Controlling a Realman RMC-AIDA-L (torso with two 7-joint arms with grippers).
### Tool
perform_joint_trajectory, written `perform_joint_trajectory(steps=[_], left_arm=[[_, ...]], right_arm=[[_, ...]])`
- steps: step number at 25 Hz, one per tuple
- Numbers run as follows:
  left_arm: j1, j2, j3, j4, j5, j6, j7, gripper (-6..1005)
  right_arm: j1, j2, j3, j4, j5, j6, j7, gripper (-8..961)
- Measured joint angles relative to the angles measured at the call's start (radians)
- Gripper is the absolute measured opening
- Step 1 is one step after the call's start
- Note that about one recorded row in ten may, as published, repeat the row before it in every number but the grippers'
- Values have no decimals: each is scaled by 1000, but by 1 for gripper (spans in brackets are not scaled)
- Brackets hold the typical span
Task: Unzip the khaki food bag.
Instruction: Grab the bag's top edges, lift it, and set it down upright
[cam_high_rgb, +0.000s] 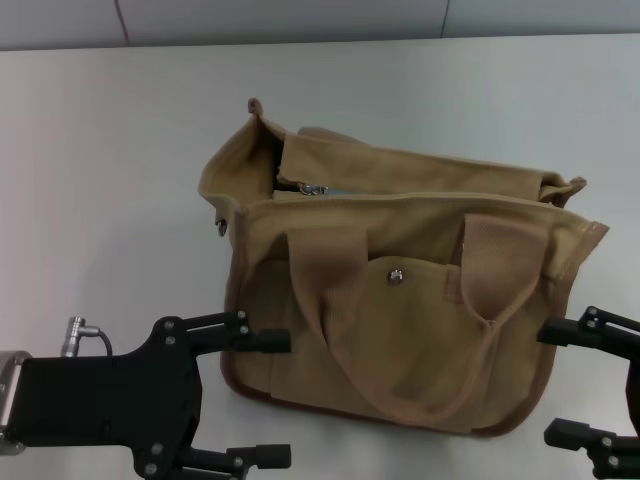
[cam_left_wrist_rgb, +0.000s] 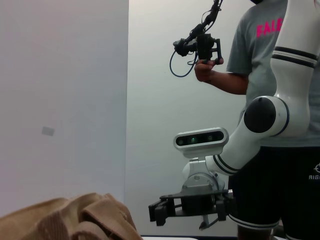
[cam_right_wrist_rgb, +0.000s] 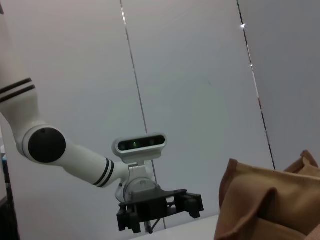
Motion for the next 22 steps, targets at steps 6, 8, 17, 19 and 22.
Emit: perform_joint_trajectory(steps=[6,8,17,19,22], left_arm=[[-3,-2,-8,-3,0,-5,-1,826],[-1,-2,-11,-3,-1,-5,3,823],[74,-12,-383,-57,-5,-30,39,813],[85,-20,-372,-68,-3,-57,86,811],[74,-24,-306,-132,-2,-81,163,807]], right_arm=[[8,7,-1,0,-3,10,0,831],[10,7,1,2,-3,10,0,831],[1,7,24,5,7,15,-7,831],[1,7,25,5,7,19,-8,831],[3,7,25,5,7,22,-8,831]])
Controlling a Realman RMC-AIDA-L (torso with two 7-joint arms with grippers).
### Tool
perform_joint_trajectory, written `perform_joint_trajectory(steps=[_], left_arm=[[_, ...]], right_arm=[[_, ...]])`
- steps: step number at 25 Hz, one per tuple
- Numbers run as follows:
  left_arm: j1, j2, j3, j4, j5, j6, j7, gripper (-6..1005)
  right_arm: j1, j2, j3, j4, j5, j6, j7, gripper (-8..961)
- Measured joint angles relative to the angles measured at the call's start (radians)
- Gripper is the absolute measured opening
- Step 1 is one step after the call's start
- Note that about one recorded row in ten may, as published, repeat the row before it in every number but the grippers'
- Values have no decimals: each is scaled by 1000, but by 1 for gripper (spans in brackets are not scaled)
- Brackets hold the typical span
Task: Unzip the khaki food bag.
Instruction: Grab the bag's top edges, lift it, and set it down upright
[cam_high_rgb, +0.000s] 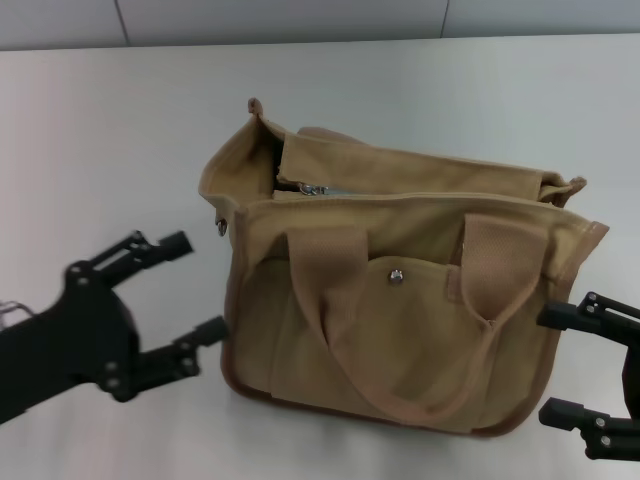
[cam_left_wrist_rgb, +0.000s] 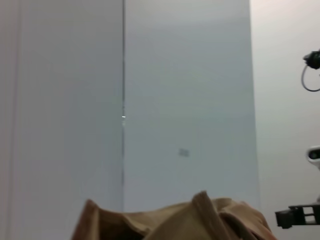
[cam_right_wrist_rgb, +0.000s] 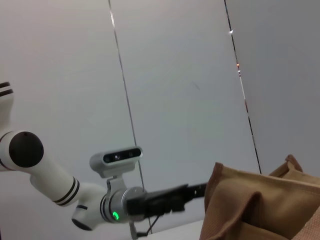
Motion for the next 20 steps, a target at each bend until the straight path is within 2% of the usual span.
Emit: perform_joint_trajectory(steps=[3,6,8,11,18,20], left_arm=[[-31,0,32,-56,-1,-48,33,804],[-31,0,32,-56,-1,-48,33,800],[-141,-6,44,-214,-7,-186,133,798],[-166,-7,41,-256,-12,-214,177,794],[-168,-8,32,-312,-76,-226,297,786],[-159,-8,27,-314,-92,-225,307,720]], right_arm=[[2,0,0,-1,0,0,0,831],[3,0,0,-1,0,1,0,831],[4,0,0,-1,0,2,0,831],[5,0,0,0,0,2,0,831],[6,0,12,0,0,2,2,831],[6,0,13,0,0,2,2,831]])
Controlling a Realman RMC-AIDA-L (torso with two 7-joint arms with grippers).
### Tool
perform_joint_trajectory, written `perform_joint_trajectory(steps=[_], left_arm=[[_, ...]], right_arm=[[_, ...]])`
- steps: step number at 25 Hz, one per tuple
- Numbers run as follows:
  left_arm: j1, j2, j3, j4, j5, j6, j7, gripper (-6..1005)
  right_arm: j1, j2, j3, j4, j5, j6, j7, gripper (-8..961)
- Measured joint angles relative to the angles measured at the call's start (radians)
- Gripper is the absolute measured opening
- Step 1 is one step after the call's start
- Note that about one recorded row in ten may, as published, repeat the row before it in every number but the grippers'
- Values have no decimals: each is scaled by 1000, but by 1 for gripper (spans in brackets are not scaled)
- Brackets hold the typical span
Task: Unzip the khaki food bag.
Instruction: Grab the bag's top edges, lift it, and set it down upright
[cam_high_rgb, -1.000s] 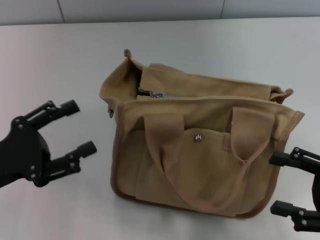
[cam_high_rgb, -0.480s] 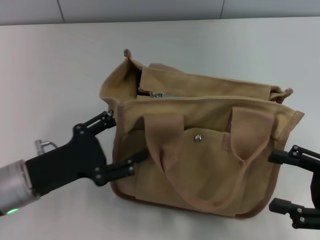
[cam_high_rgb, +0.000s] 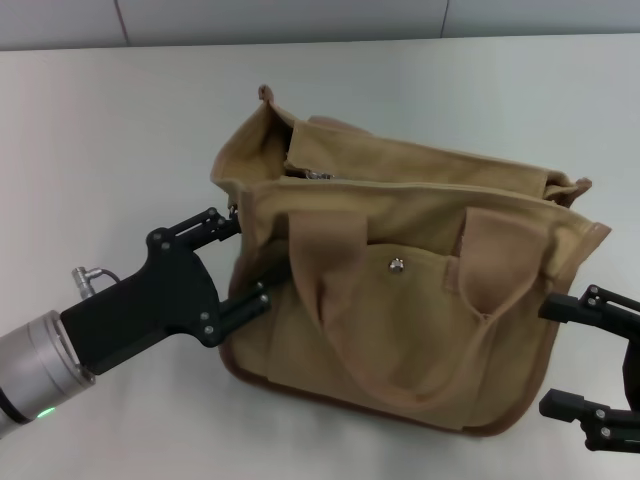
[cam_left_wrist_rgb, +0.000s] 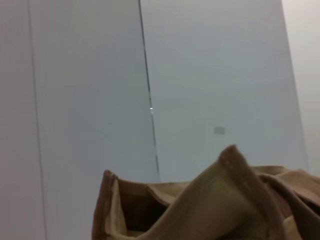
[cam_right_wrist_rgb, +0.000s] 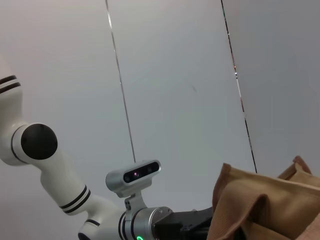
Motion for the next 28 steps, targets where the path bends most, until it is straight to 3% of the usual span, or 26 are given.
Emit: perform_joint_trajectory(steps=[4,9,23,28], left_arm=[[7,0,0,-2,-11,0,19,587],[7,0,0,-9,-12,1,24,336],[-7,0,2,-36,-91,33,56,63],[-19,1,-10,-16,-109,76,64,63]], right_arm=[[3,0,0,0,0,0,2,830],[3,0,2,0,0,0,2,830],[-6,4,90,3,40,-5,-1,830],[-8,7,174,4,66,-6,2,830]])
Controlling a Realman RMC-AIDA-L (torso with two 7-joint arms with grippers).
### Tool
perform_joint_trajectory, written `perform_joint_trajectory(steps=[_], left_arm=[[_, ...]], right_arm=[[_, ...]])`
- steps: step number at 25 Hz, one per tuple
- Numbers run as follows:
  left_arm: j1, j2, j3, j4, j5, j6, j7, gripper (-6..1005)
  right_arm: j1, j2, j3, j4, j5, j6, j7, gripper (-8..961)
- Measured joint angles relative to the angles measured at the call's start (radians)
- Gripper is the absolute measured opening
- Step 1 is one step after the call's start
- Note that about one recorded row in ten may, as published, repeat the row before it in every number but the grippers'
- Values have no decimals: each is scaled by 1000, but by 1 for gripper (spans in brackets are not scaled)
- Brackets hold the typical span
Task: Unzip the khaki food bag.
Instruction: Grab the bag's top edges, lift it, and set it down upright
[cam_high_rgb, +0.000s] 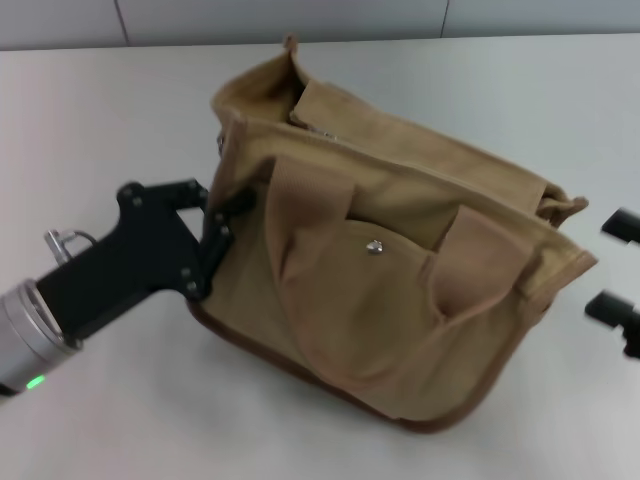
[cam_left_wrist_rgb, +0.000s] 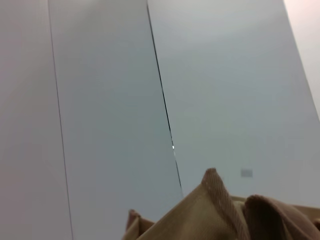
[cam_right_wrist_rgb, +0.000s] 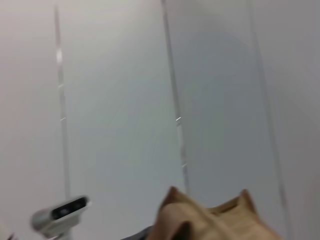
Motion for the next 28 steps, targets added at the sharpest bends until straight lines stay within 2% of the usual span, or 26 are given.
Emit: perform_joint_trajectory(steps=[2,6,9,13,16,20,28], left_arm=[[-4,2,-2,24,-10,18,0,63],[-12,4,-4,101,-21,72,-7,63],[-30,7,0,155,-26,112,-15,63],[-54,7,9,191,-27,127,-24,64],[-64,6,10,193,-27,131,-25,64],[-66,4,10,193,-27,131,-25,64],[-70,3,10,192,-27,132,-24,63]], right_arm=[[5,4,48,6,1,2,1,830],[40,10,222,91,31,38,-3,830],[73,12,263,184,110,75,-41,830],[150,14,218,244,109,98,-113,830],[200,17,100,284,86,112,-198,830],[222,18,-13,361,83,141,-391,830],[252,20,-62,412,81,238,-470,795]])
